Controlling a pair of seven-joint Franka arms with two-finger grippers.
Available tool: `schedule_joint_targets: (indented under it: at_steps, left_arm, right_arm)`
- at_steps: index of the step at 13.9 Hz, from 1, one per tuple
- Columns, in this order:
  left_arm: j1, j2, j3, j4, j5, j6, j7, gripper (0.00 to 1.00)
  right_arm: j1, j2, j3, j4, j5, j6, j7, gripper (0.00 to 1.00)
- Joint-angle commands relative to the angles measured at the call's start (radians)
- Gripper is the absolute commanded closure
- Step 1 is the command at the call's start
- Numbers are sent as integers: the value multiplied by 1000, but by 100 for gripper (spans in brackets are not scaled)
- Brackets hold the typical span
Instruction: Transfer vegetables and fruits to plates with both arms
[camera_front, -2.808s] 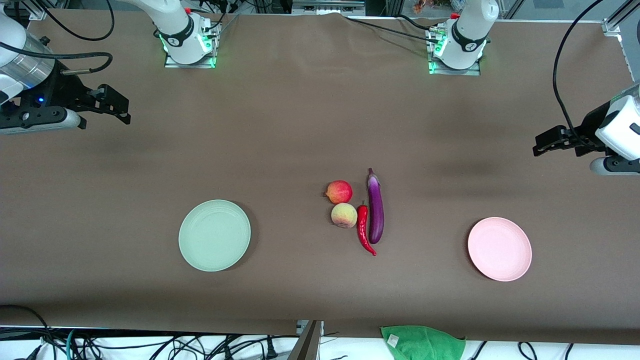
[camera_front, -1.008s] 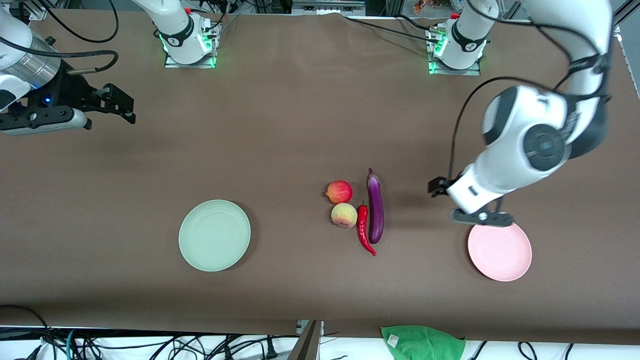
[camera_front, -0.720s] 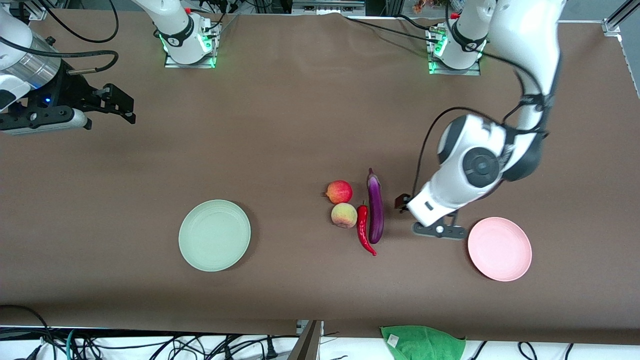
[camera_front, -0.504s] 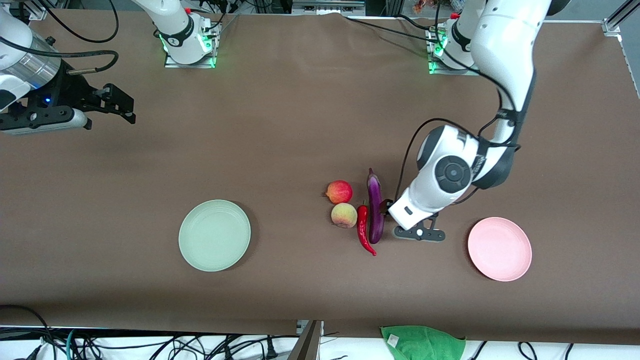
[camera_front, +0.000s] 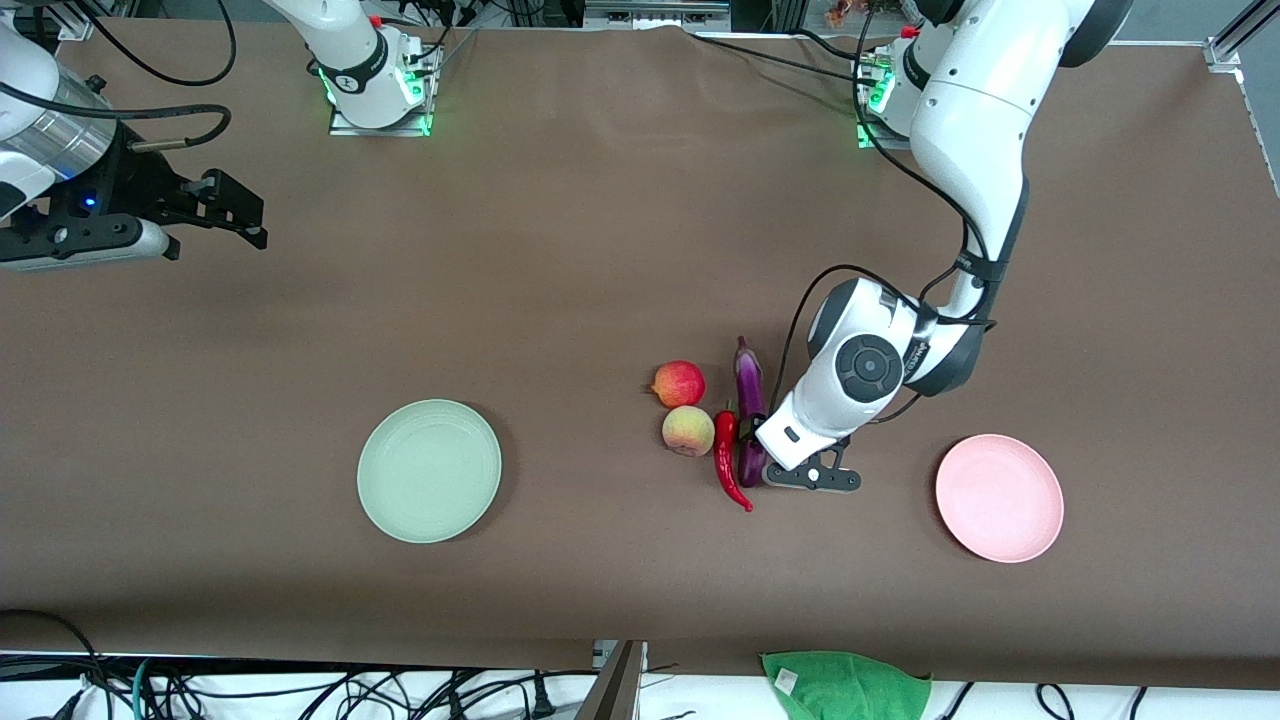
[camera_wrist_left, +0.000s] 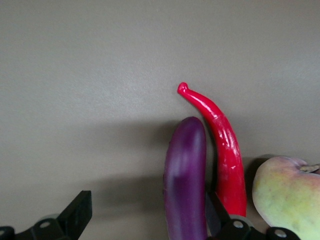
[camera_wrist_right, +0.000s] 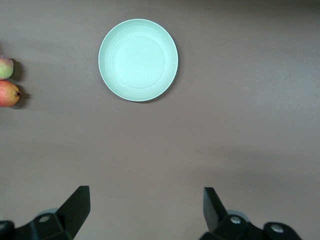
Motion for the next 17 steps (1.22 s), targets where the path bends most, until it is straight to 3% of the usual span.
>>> schedule_joint_targets:
  at_steps: [1, 9, 12, 15, 17]
  left_arm:
    - [-14, 32, 9, 35, 14, 1, -17, 0]
    - [-22, 49, 7, 24, -29, 34, -54, 0]
    - [-35, 52, 7, 18, -31, 50, -54, 47]
    - [-37, 55, 7, 16, -31, 53, -54, 64]
    - [-35, 57, 7, 12, -31, 53, -54, 65]
  right_arm:
    - [-16, 3, 13, 13, 3, -1, -8, 0]
    - [-25, 106, -2, 20, 0, 28, -8, 0]
    - [-11, 155, 3, 20, -2, 22, -8, 0]
    - [-5, 173, 7, 17, 3, 30, -10, 0]
    - [38, 210, 10, 19, 12, 46, -4, 0]
